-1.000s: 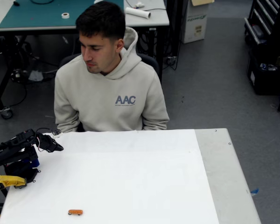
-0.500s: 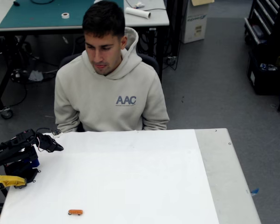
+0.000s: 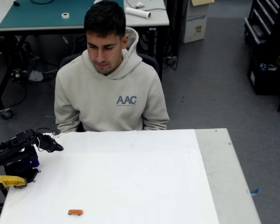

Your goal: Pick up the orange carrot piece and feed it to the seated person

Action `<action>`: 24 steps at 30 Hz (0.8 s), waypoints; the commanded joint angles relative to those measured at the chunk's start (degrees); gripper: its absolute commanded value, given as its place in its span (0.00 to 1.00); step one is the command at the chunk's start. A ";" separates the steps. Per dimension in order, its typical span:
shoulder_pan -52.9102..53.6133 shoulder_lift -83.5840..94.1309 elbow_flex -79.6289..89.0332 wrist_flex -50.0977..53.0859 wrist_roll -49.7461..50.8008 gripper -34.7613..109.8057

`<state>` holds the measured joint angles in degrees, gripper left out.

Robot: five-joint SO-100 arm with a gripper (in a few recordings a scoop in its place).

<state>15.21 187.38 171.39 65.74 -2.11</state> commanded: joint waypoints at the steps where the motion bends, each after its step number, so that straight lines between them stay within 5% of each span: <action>1: 0.26 1.49 -3.78 1.23 -0.26 0.23; 24: -0.53 1.41 -3.78 1.23 -0.88 0.23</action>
<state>14.15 187.38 171.39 65.74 -2.11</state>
